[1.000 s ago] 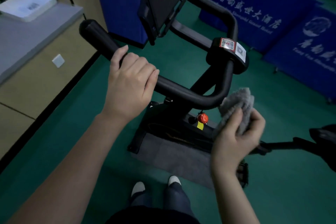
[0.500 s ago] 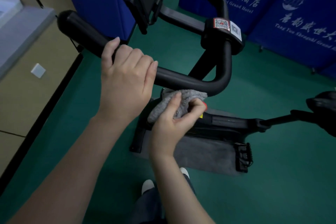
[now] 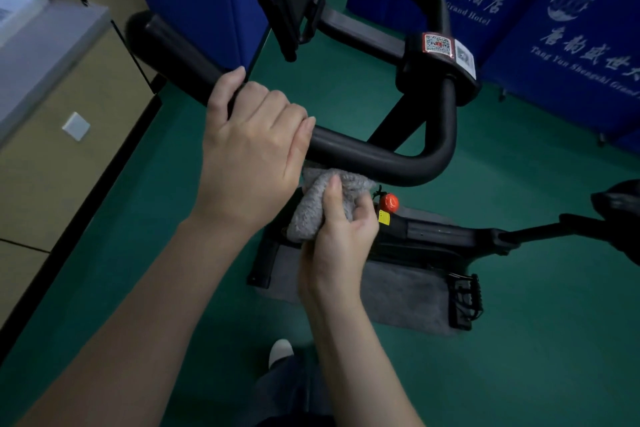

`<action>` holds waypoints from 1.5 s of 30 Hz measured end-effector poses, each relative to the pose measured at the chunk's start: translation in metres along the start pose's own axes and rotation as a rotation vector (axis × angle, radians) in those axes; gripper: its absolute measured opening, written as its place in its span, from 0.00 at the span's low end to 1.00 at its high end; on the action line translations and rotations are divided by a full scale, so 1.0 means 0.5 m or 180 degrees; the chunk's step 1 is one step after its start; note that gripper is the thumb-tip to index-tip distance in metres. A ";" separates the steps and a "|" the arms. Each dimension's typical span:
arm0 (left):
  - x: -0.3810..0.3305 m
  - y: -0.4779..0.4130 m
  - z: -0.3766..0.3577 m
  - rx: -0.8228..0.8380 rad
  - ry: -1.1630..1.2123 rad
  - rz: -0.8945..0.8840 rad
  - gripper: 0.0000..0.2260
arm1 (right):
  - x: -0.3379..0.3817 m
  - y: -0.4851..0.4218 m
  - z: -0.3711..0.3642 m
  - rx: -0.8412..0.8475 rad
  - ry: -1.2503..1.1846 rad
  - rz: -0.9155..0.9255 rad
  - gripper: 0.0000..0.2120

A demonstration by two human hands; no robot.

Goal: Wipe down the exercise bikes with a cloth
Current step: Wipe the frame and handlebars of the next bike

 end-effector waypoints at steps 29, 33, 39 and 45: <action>0.000 0.000 -0.001 -0.0009 -0.0023 0.0111 0.17 | 0.112 -0.052 0.137 0.0185 -0.0091 -0.0171 0.17; -0.005 -0.001 0.001 0.0054 -0.0038 0.0221 0.17 | 0.173 -0.042 0.172 -0.0401 0.0858 0.0625 0.06; -0.075 -0.031 0.003 -0.0058 0.0348 0.0170 0.14 | 0.219 -0.025 0.181 -0.0738 0.1275 0.1351 0.06; -0.096 -0.021 -0.022 0.0057 0.0601 0.0287 0.16 | 0.311 -0.074 0.163 -0.0641 0.1744 0.1713 0.07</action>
Point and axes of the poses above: each hand's wrist, its own y-axis away from the middle knuckle, its own z-axis out of the back of the hand, x = y × z, the point moved 10 cm from there along -y, towards the middle knuckle, and after that the axes turned 9 degrees about -z, right-handed, at the moved point
